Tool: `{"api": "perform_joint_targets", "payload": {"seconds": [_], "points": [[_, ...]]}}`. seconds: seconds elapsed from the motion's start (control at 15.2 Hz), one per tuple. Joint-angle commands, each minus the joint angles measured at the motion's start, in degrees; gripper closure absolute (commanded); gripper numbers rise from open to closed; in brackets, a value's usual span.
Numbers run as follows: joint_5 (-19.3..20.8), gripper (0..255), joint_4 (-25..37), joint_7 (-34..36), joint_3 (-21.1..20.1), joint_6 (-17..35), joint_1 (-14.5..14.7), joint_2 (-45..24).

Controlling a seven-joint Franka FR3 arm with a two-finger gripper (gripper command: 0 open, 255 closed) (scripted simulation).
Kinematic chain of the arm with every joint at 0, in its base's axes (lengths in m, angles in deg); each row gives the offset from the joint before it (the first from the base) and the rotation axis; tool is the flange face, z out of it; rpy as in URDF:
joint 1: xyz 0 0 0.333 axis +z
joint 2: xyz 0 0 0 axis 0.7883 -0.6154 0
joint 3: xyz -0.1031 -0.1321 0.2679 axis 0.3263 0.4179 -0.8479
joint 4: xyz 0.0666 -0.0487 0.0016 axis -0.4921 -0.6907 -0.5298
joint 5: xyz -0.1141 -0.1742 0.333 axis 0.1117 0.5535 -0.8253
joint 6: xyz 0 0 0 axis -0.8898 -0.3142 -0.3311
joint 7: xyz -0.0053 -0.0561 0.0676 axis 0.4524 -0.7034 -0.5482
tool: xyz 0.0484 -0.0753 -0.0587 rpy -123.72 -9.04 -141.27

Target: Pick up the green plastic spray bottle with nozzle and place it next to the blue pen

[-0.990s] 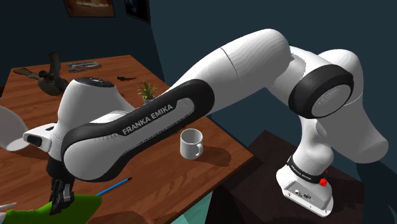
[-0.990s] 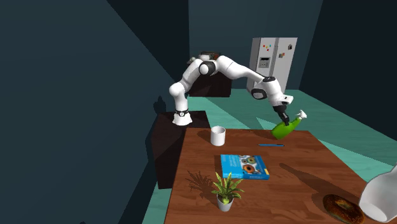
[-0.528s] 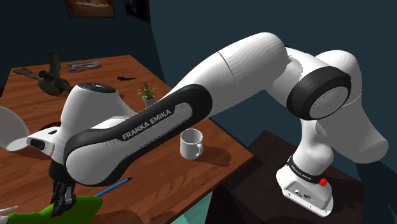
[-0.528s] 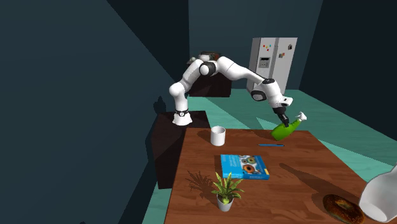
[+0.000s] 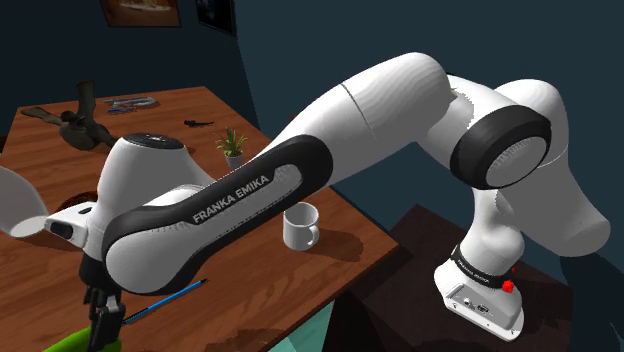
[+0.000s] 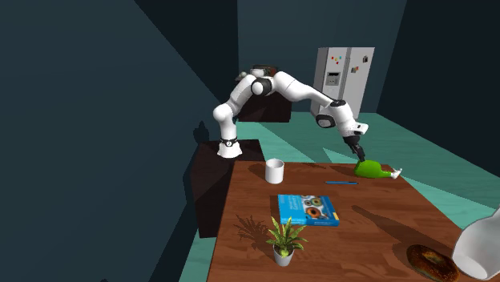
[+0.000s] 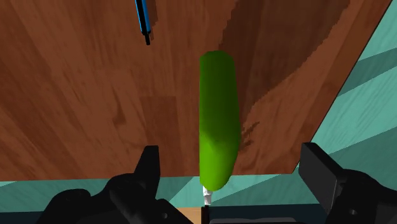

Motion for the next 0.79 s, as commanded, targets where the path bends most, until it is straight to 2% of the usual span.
{"api": "perform_joint_targets", "payload": {"seconds": [0.0, 0.26, 0.73], "points": [[0.0, 0, 0.1, 0.0, 0.0, -0.2, 0.0, 0.1], [0.3, 0, -5.7, -0.3, 0.7, -2.0, -0.3, 7.4], [0.3, 0, -5.7, -0.3, 0.7, -2.0, -0.3, 7.4]]}}
